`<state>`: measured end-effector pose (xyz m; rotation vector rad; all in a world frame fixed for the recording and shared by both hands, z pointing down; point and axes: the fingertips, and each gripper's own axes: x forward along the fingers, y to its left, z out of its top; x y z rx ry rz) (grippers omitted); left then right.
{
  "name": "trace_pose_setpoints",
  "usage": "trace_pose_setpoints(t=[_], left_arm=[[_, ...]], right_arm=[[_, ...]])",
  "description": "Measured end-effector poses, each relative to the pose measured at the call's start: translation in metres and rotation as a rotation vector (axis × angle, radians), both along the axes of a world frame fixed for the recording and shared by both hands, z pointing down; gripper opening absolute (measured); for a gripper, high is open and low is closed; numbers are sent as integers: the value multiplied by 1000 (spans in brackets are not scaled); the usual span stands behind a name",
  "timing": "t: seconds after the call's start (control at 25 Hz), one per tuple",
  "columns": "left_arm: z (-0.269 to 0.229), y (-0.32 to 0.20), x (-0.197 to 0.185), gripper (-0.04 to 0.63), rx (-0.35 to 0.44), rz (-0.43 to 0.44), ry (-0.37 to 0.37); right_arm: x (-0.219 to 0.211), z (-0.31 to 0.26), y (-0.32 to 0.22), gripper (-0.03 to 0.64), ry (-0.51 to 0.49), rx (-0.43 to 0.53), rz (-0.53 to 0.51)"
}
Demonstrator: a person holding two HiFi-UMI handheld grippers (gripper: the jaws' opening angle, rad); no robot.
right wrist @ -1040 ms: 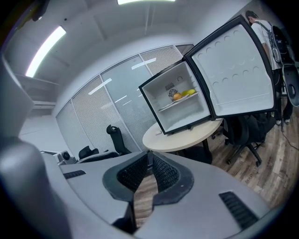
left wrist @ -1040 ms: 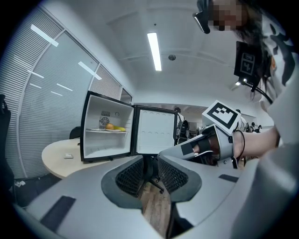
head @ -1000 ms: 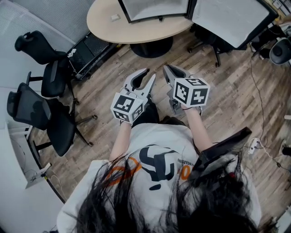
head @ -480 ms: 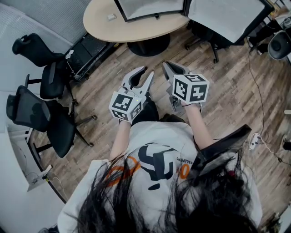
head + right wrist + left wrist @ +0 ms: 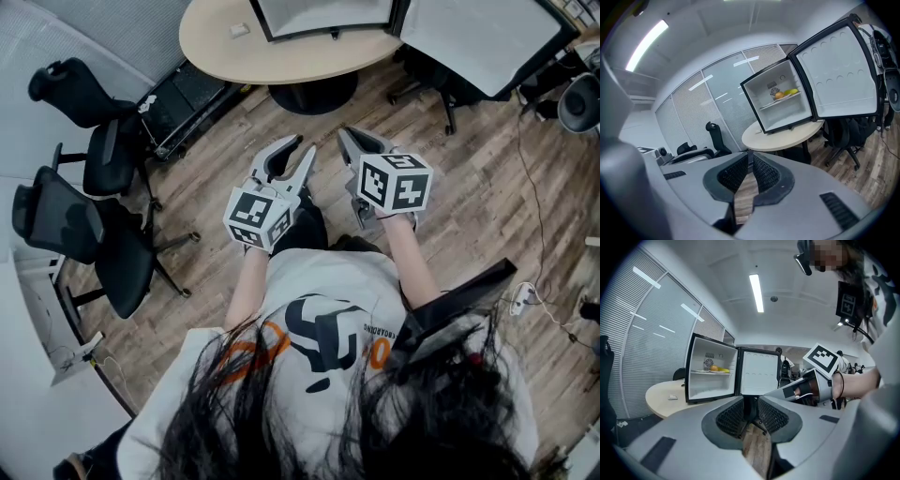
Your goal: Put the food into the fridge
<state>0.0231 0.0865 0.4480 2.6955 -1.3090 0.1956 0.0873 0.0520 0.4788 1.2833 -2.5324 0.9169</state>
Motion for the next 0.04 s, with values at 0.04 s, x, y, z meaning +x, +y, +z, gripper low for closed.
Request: trace_pose_setpoints(t=[0.04], left_arm=[[1,-2,-1,98,0,-1,1]], right_arm=[[-1,1,-2,44,2,0,-2]])
